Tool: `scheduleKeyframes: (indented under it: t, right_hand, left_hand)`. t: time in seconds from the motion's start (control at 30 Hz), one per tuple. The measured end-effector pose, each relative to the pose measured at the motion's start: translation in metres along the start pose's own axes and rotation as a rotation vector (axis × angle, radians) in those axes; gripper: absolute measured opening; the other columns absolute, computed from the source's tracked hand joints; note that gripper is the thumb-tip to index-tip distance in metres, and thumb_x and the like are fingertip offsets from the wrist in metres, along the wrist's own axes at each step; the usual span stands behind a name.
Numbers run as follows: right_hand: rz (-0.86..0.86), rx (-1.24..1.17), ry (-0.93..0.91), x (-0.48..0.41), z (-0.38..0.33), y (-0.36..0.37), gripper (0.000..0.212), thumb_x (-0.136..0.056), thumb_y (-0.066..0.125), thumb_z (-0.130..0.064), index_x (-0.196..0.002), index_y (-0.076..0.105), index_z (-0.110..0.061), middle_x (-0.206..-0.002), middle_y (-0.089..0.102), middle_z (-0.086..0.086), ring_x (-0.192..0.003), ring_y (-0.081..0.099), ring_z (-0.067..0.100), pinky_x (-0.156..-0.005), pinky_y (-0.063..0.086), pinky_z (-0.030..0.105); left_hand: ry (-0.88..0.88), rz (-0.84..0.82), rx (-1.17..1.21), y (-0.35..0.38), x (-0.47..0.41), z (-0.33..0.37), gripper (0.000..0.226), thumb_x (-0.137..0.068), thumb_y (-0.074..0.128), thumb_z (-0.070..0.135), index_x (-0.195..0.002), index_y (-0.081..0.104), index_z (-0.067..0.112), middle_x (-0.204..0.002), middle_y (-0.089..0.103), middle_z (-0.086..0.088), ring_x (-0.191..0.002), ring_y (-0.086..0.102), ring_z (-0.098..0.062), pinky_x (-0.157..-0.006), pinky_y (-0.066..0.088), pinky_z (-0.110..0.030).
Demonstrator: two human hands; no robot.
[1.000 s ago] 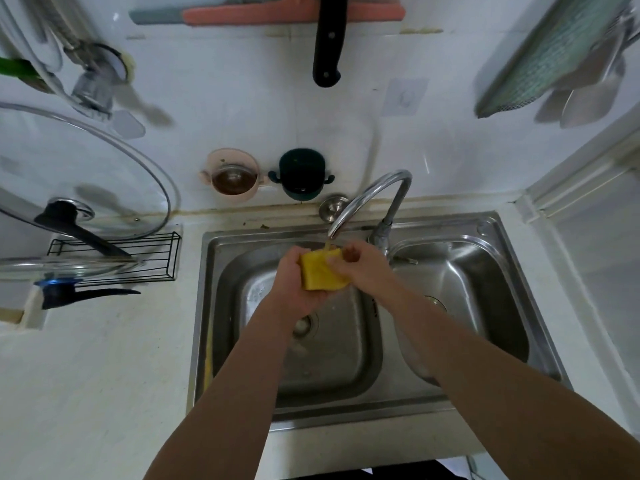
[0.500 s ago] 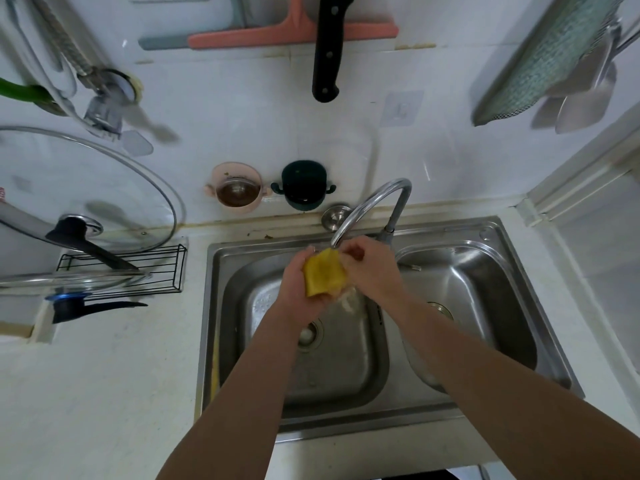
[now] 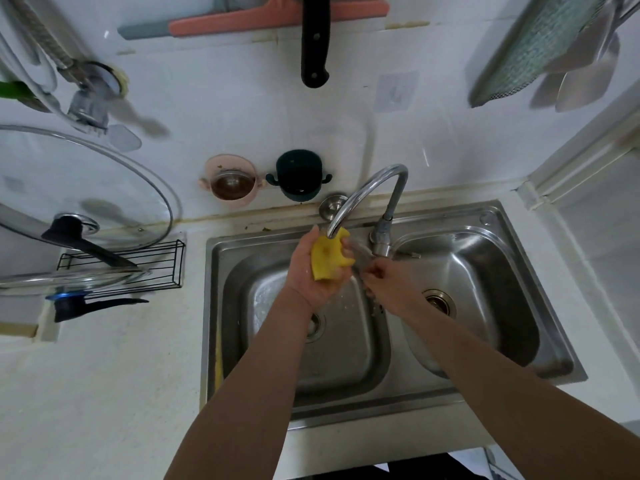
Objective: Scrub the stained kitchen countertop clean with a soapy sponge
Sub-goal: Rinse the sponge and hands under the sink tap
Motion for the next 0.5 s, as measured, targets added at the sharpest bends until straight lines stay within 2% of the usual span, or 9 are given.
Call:
scheduleKeyframes:
  t: [0.07, 0.1, 0.17, 0.23, 0.33, 0.43, 0.5]
  right_hand:
    - [-0.016, 0.011, 0.014, 0.001, 0.005, 0.004, 0.014, -0.092, 0.065, -0.024, -0.079, 0.064, -0.027, -0.066, 0.067, -0.003, -0.060, 0.063, 0.014, -0.061, 0.054, 0.035]
    - [-0.023, 0.029, 0.014, 0.002, 0.006, 0.005, 0.012, -0.092, 0.064, -0.025, -0.080, 0.064, -0.027, -0.066, 0.067, -0.004, -0.059, 0.063, 0.012, -0.061, 0.053, 0.033]
    - [-0.040, 0.043, 0.011, 0.003, 0.006, 0.008, 0.010, -0.093, 0.062, -0.026, -0.084, 0.066, -0.027, -0.070, 0.068, -0.004, -0.063, 0.064, 0.012, -0.065, 0.055, 0.033]
    - [-0.055, 0.049, 0.020, 0.005, 0.004, 0.009, 0.010, -0.094, 0.062, -0.026, -0.086, 0.067, -0.026, -0.075, 0.069, -0.003, -0.067, 0.063, 0.011, -0.067, 0.055, 0.034]
    - [-0.043, 0.088, 0.008, 0.007, 0.002, 0.010, 0.009, -0.093, 0.062, -0.026, -0.087, 0.069, -0.024, -0.076, 0.068, -0.005, -0.069, 0.061, 0.010, -0.066, 0.051, 0.029]
    - [-0.054, 0.092, 0.005, 0.009, 0.001, 0.011, 0.011, -0.093, 0.061, -0.027, -0.087, 0.069, -0.023, -0.077, 0.067, -0.006, -0.070, 0.061, 0.009, -0.060, 0.043, 0.022]
    - [-0.073, 0.098, 0.016, 0.010, 0.002, 0.011, 0.011, -0.094, 0.060, -0.027, -0.089, 0.069, -0.022, -0.080, 0.067, -0.005, -0.073, 0.061, 0.009, -0.059, 0.040, 0.020]
  left_hand:
    - [-0.004, 0.144, -0.132, 0.001, 0.002, 0.000, 0.040, -0.099, 0.054, 0.049, -0.086, 0.069, 0.014, -0.075, 0.062, 0.002, -0.058, 0.059, -0.009, -0.042, 0.044, -0.020]
    - [0.004, 0.281, -0.243, -0.004, 0.001, 0.002, 0.041, -0.104, 0.047, 0.046, -0.081, 0.063, 0.017, -0.068, 0.060, 0.004, -0.053, 0.056, -0.009, -0.042, 0.046, -0.021]
    - [0.042, 0.521, -0.458, -0.014, 0.001, 0.005, 0.039, -0.110, 0.035, 0.038, -0.081, 0.053, 0.019, -0.074, 0.059, 0.001, -0.061, 0.056, -0.012, -0.052, 0.049, -0.027]
    - [0.034, 0.553, -0.540, -0.023, 0.000, 0.007, 0.033, -0.108, 0.044, 0.042, -0.084, 0.056, 0.022, -0.078, 0.059, 0.002, -0.065, 0.057, -0.013, -0.052, 0.051, -0.029]
    - [-0.002, 0.493, -0.382, -0.034, -0.003, 0.005, 0.035, -0.098, 0.065, 0.050, -0.078, 0.064, 0.020, -0.064, 0.055, 0.006, -0.051, 0.053, -0.010, -0.046, 0.047, -0.025]
    - [0.090, 0.616, -0.485, -0.049, -0.014, 0.008, 0.028, -0.102, 0.063, 0.037, -0.092, 0.069, 0.012, -0.064, 0.054, 0.002, -0.049, 0.048, -0.012, -0.044, 0.044, -0.027]
    - [0.128, 0.702, -0.648, -0.049, -0.016, 0.009, 0.028, -0.104, 0.057, 0.036, -0.089, 0.064, 0.014, -0.066, 0.055, 0.001, -0.052, 0.049, -0.014, -0.050, 0.045, -0.029]
Point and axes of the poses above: each hand's wrist, its own x-axis away from the middle knuckle, its own y-axis out of the palm, z = x × y, the point moved 3 cm from there along -x, towards the middle knuckle
